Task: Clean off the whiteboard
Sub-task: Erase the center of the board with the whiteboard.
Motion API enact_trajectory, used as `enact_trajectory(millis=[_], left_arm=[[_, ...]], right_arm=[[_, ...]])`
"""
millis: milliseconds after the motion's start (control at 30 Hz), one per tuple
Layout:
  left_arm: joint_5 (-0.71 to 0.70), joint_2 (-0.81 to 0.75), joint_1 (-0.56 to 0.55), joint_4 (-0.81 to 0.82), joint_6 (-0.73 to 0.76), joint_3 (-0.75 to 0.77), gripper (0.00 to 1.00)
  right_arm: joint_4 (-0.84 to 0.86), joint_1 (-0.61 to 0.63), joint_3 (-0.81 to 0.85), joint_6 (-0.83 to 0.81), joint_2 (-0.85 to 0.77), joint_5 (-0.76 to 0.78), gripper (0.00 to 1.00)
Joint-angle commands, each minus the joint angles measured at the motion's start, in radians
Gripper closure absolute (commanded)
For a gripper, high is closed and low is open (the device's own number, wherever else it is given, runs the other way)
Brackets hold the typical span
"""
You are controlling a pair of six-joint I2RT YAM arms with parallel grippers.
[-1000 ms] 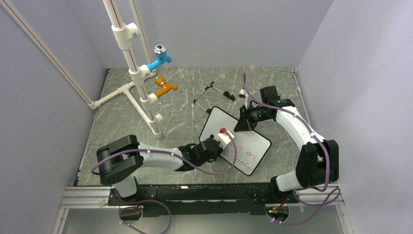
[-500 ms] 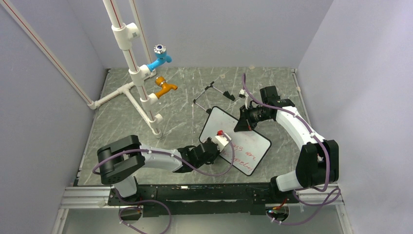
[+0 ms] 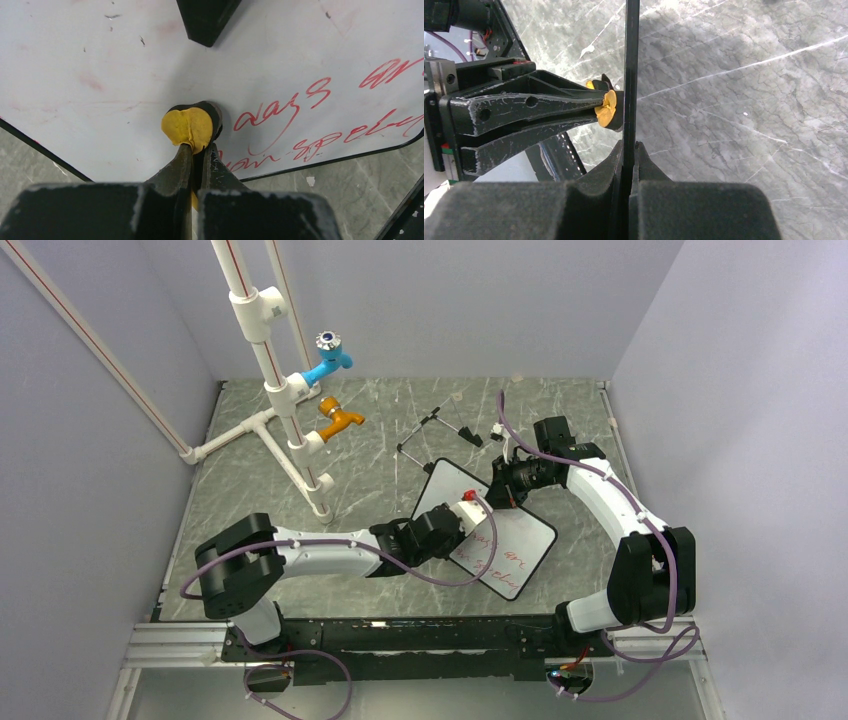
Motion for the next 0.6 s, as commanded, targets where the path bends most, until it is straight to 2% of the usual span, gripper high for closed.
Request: enact_trajectory(millis=[0, 300, 567], left_arm=[[0.009, -0.037, 0.026, 0.179, -0.019, -0.005, 1.00], [0.027, 0.005, 0.010, 0.311, -0.116, -0.192, 1.00], [-0.001, 0.077, -0.055, 0.408, -0.095, -0.265, 1.00]], right_arm=[[0.002, 0.041, -0.012, -0.159, 0.010, -0.048, 1.00], [-0.004, 0.041, -0.010, -0.169, 0.007, -0.054, 1.00], [-0.006, 0.041, -0.011, -0.174, 0.013, -0.055, 1.00]])
